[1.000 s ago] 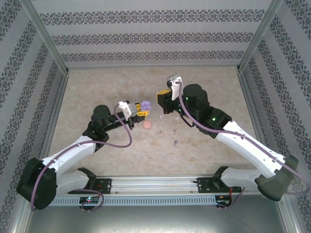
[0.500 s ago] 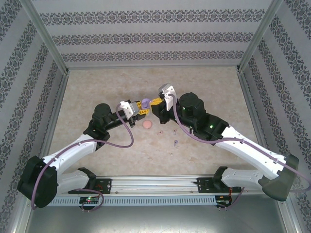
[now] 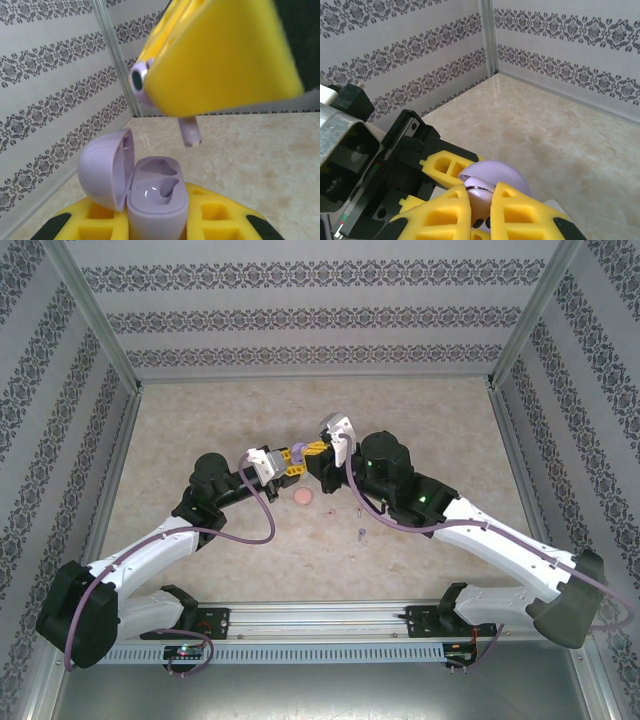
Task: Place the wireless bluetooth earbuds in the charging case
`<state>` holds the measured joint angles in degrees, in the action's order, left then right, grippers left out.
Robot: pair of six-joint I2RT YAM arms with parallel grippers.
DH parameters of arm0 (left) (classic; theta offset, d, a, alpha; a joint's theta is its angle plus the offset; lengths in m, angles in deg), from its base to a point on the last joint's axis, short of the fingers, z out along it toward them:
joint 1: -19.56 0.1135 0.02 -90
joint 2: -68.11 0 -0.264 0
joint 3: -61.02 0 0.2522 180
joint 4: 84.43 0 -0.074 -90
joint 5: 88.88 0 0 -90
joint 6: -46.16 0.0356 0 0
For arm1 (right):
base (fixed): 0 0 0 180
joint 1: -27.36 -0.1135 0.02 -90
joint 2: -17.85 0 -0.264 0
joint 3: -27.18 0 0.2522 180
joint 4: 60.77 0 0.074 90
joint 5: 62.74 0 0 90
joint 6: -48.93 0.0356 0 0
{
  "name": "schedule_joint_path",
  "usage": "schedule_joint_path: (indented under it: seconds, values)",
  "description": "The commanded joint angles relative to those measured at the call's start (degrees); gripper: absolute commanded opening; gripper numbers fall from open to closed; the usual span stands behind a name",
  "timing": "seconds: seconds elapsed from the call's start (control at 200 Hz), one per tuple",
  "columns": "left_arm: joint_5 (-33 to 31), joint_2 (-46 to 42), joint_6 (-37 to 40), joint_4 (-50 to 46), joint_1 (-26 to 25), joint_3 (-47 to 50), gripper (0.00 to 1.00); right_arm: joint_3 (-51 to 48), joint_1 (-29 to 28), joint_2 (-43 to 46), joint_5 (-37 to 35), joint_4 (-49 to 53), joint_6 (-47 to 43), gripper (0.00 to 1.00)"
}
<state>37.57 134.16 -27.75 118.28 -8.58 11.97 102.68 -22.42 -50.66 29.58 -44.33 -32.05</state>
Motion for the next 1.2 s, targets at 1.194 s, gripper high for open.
schedule_joint_path:
  seconds: [1.194]
  values:
    - [2.31, -0.33, -2.61, 2.91, -0.78, -3.47, 0.00, -3.56, 1.44, -0.77, -2.44, -0.88, -0.17, 0.11]
